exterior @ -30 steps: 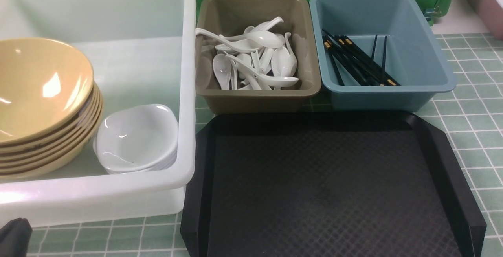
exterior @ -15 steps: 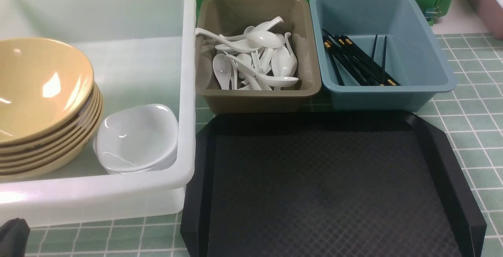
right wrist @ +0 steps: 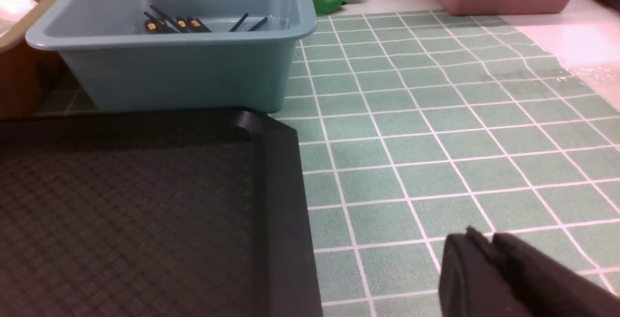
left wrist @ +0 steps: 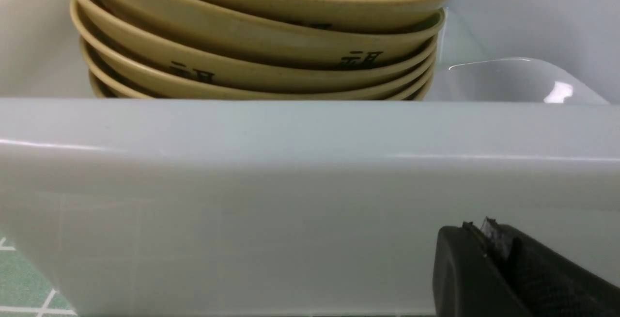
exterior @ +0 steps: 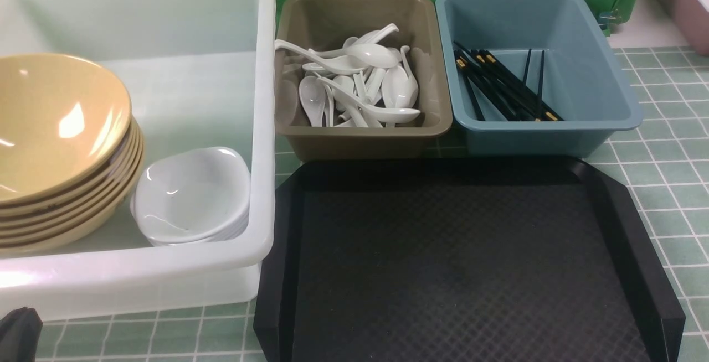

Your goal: On blue table put chopsticks spoon bowls plates into blue grey white boxes.

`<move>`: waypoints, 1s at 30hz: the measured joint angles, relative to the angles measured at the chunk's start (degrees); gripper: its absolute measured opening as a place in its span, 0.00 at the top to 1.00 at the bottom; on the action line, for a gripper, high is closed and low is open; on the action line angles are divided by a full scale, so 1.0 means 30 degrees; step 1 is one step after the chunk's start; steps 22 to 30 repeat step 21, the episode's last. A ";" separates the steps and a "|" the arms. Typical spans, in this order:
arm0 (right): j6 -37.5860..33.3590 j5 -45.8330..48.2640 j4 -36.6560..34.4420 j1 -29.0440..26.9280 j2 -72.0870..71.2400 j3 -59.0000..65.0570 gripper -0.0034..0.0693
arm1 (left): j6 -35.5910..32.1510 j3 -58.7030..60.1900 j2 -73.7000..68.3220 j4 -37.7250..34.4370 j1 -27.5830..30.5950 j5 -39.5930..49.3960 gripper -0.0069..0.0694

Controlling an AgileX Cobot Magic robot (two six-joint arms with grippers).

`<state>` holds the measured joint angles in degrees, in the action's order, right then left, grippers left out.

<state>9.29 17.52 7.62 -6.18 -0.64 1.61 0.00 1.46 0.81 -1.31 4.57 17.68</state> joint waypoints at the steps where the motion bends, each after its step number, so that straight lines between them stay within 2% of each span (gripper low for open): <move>1: 0.0000 0.0000 0.0000 0.0000 0.0000 0.0000 0.81 | 0.0000 0.0000 0.0000 0.0000 0.0000 0.0000 0.91; 30: 0.0000 0.0000 0.0000 0.0000 0.0000 0.0000 0.79 | 0.0000 0.0000 0.0000 0.0000 0.0000 0.0000 0.91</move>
